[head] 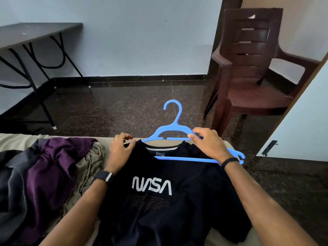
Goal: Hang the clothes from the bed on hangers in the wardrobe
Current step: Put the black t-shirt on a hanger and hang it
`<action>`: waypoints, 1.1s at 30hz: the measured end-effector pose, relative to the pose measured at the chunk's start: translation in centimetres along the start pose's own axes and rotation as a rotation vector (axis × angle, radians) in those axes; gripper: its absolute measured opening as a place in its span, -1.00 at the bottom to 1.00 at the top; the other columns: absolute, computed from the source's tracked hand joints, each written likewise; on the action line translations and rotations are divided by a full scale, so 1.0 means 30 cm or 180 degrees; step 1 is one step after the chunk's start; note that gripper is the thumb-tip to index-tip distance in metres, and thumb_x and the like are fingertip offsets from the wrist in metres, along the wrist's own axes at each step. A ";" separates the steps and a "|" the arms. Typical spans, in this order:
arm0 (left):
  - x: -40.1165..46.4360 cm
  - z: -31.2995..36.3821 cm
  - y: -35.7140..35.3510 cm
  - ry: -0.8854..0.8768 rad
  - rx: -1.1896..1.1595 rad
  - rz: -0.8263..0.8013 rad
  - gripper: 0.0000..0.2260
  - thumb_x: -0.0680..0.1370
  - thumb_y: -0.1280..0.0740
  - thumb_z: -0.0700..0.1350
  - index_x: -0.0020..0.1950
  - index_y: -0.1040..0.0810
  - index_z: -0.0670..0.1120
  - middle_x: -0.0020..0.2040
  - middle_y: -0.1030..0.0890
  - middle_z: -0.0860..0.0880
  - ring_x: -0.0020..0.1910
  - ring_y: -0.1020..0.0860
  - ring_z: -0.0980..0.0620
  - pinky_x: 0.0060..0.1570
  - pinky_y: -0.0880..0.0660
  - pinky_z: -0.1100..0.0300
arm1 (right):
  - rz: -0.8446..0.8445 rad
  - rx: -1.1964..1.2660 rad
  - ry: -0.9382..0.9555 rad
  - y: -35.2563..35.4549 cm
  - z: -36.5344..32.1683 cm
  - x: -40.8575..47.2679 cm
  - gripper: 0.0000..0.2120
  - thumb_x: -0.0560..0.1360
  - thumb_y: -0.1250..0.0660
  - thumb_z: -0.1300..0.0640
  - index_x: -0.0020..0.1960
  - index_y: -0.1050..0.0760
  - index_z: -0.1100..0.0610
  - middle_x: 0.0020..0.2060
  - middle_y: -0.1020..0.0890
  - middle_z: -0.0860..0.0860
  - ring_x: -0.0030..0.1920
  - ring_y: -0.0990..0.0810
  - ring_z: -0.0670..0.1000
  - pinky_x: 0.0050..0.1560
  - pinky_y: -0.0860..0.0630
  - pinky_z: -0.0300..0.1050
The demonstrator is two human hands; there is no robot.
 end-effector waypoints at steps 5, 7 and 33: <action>0.060 -0.022 0.034 -0.0032 0.0095 -0.1715 -0.76 0.60 -0.29 -0.07 -0.28 -0.48 -0.04 -0.35 -0.46 0.10 -0.34 -0.42 0.14 -0.25 -0.37 0.14 | -0.0083 0.0134 -0.0052 0.016 0.045 -0.007 -0.69 0.54 -0.27 -0.07 -0.29 -0.43 0.08 -0.53 -0.37 -0.07 -0.40 -0.35 -0.07 -0.24 -0.36 -0.05; 0.058 0.003 0.040 -0.0020 -0.0164 -0.2101 -0.70 0.61 -0.27 -0.06 -0.33 -0.45 -0.05 -0.43 -0.40 0.14 -0.45 -0.34 0.19 -0.39 -0.29 0.21 | -0.0055 0.0183 -0.0048 0.006 0.044 -0.010 -0.69 0.54 -0.28 -0.07 -0.28 -0.45 0.09 -0.53 -0.38 -0.06 -0.39 -0.35 -0.07 -0.23 -0.37 -0.05; 0.205 0.224 0.202 -0.0754 -0.0056 -0.1627 -0.89 0.62 -0.25 -0.14 0.04 -0.50 0.07 -0.09 -0.56 0.04 -0.11 -0.49 0.10 0.00 -0.39 0.12 | -0.0727 0.0007 0.1449 -0.255 -0.276 -0.093 -0.54 0.45 -0.15 0.39 0.32 -0.44 0.20 0.24 -0.52 0.13 0.23 -0.49 0.13 0.28 -0.42 0.02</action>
Point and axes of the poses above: each hand's wrist, its own x-axis towards the middle knuckle, its own y-axis out of the back of the hand, z = x × y, the point moved 2 cm from there along x, towards the middle knuckle
